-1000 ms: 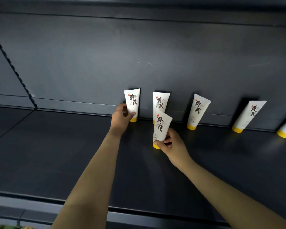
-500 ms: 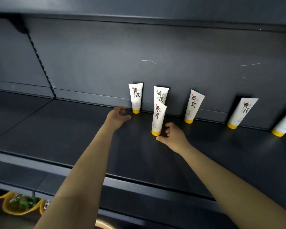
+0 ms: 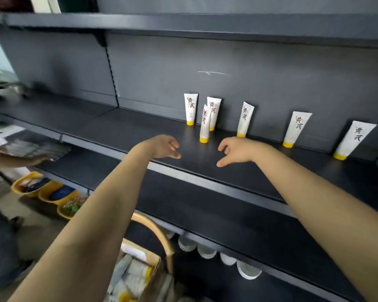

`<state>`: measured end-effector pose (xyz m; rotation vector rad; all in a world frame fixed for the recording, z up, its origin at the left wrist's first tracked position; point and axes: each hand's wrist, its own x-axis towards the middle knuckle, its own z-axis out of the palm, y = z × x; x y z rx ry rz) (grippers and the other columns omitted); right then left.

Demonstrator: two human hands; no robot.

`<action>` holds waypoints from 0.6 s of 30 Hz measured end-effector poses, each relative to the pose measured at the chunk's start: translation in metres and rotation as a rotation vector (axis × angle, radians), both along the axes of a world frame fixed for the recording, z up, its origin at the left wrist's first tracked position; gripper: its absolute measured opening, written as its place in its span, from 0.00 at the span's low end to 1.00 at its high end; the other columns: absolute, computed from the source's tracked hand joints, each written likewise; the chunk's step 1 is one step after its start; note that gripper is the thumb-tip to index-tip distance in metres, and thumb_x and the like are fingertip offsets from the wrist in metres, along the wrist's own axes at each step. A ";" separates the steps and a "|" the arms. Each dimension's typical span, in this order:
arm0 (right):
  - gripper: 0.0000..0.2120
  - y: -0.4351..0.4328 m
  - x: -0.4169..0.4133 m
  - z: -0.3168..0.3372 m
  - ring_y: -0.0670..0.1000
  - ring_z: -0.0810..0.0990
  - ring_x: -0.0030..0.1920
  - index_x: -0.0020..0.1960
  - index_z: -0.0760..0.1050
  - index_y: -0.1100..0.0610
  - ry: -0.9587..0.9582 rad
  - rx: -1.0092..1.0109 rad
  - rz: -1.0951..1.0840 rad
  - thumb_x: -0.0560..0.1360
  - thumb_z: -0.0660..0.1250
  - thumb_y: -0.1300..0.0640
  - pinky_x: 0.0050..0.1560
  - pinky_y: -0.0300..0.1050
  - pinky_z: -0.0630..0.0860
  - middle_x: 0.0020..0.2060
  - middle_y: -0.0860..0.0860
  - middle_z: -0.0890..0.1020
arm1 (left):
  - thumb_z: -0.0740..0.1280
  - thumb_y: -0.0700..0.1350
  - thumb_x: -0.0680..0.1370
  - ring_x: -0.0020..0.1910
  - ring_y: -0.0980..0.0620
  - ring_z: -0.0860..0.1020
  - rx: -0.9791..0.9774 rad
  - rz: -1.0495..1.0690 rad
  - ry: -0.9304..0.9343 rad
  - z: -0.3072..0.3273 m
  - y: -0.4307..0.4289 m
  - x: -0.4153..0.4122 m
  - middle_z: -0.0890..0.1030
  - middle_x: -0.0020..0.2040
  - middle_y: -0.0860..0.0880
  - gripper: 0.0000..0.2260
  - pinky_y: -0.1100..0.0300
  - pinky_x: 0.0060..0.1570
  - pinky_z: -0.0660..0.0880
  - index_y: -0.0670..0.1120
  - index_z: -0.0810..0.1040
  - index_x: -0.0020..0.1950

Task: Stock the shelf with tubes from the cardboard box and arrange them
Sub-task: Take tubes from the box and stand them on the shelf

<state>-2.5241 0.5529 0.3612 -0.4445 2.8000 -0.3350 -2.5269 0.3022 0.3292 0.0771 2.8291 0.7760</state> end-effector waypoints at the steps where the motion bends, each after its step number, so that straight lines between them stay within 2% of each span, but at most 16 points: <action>1: 0.30 0.001 0.016 0.002 0.52 0.75 0.59 0.66 0.70 0.51 -0.015 0.024 0.025 0.68 0.74 0.45 0.61 0.47 0.73 0.62 0.50 0.74 | 0.71 0.50 0.74 0.60 0.51 0.75 -0.023 -0.012 -0.008 0.001 0.004 0.020 0.77 0.62 0.52 0.20 0.57 0.63 0.67 0.48 0.73 0.64; 5: 0.32 -0.003 0.071 0.006 0.52 0.74 0.60 0.68 0.68 0.51 -0.059 0.111 0.119 0.68 0.74 0.44 0.62 0.49 0.72 0.63 0.49 0.73 | 0.70 0.52 0.75 0.62 0.51 0.74 -0.121 -0.042 -0.085 0.007 0.012 0.090 0.77 0.64 0.52 0.21 0.55 0.63 0.66 0.49 0.73 0.66; 9: 0.33 -0.023 0.106 0.012 0.53 0.75 0.58 0.67 0.68 0.51 -0.047 0.203 0.208 0.67 0.74 0.42 0.61 0.52 0.73 0.62 0.49 0.74 | 0.69 0.54 0.74 0.65 0.48 0.72 -0.293 -0.024 -0.164 0.022 0.006 0.145 0.75 0.65 0.52 0.25 0.49 0.66 0.66 0.50 0.69 0.69; 13: 0.33 -0.053 0.131 0.010 0.53 0.74 0.59 0.68 0.68 0.50 -0.069 0.262 0.307 0.67 0.73 0.41 0.62 0.51 0.72 0.63 0.49 0.73 | 0.69 0.56 0.74 0.65 0.48 0.72 -0.333 0.027 -0.208 0.020 -0.016 0.187 0.75 0.64 0.53 0.26 0.48 0.67 0.65 0.50 0.68 0.69; 18: 0.32 -0.104 0.157 -0.004 0.53 0.71 0.65 0.71 0.66 0.49 -0.174 0.418 0.458 0.71 0.70 0.41 0.65 0.49 0.69 0.68 0.47 0.70 | 0.70 0.57 0.72 0.63 0.49 0.73 -0.362 0.094 -0.293 -0.007 -0.059 0.223 0.75 0.64 0.54 0.26 0.49 0.65 0.67 0.53 0.69 0.68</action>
